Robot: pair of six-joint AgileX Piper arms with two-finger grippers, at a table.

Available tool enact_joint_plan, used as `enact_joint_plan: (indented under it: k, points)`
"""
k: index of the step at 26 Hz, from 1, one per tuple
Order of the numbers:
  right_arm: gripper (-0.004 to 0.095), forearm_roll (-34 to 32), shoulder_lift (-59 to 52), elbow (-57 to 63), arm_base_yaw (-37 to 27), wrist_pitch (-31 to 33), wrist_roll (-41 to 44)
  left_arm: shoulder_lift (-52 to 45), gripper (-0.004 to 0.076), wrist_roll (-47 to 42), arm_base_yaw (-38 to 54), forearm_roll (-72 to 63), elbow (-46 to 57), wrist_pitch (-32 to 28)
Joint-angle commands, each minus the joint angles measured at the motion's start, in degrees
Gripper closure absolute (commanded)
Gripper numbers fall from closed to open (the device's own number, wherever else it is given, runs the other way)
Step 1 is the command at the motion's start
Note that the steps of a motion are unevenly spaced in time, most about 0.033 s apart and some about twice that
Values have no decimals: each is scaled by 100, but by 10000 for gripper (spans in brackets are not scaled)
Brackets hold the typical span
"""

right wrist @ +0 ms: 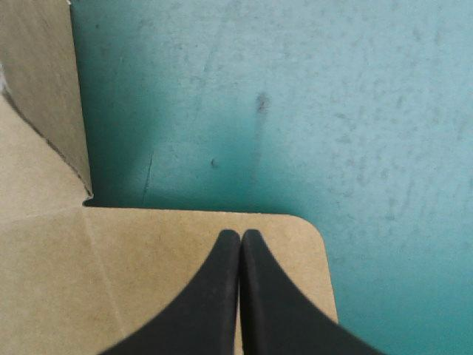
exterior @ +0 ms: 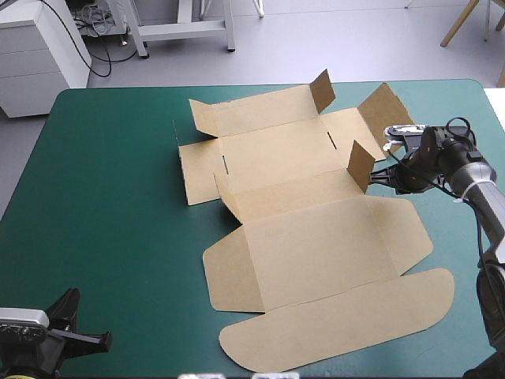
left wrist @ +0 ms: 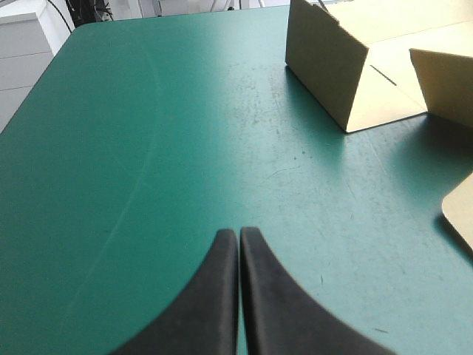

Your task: Fold the box

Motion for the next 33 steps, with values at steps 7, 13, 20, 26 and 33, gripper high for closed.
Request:
enact_joint_plan:
  k: [7, 13, 20, 26, 33]
  points:
    - [927, -29, -283, -178, -31, -138, -48, 90, 734, -105, -40, -12, -121, -455]
    - [927, -29, -283, -178, -31, -138, -48, 90, 734, -105, -40, -12, -121, -455]
    - [927, -29, -283, -178, -31, -138, -48, 90, 734, -95, -40, -12, -121, -455]
    - [927, -29, -283, -178, -31, -138, -48, 90, 734, -95, -40, -12, -121, -455]
    - [927, -29, -321, -190, -31, -114, 24, 90, 734, -95, -40, -12, -121, -455]
